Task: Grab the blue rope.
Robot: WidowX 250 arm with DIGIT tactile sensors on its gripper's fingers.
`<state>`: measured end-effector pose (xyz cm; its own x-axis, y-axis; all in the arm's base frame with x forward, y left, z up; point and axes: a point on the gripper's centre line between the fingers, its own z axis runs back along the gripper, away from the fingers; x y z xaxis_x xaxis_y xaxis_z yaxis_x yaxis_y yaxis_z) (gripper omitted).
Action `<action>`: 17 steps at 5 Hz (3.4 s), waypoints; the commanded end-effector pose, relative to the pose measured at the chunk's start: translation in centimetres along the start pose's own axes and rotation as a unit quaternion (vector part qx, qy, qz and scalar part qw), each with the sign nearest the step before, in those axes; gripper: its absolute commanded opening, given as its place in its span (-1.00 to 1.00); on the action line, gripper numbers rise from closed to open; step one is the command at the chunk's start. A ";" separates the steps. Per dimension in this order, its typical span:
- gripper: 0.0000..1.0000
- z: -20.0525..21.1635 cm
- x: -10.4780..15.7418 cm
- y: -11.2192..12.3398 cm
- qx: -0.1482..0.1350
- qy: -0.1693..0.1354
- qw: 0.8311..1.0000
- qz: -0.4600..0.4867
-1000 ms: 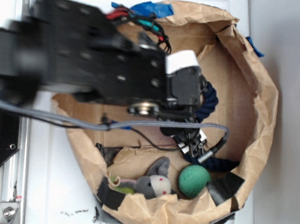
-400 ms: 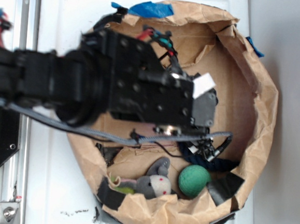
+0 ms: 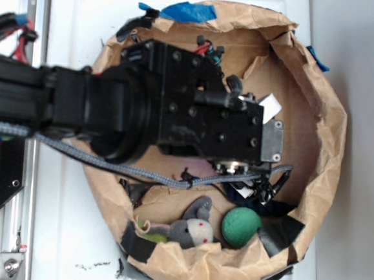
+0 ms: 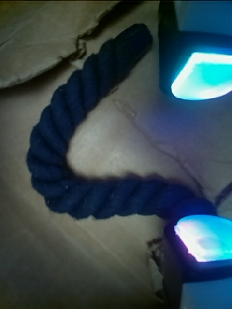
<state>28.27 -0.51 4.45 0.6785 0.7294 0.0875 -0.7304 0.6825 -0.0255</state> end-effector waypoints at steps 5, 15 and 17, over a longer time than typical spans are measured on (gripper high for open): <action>1.00 -2.7 -0.4 -0.9 0.024 0.023 0.999 0.002; 1.00 -3.9 0.1 -2.5 -0.059 0.034 0.996 -0.057; -1.00 -3.6 0.4 -2.2 -0.066 0.029 0.996 -0.061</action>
<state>30.01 -2.31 1.35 0.7631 0.6460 0.0187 -0.6383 0.7580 -0.1343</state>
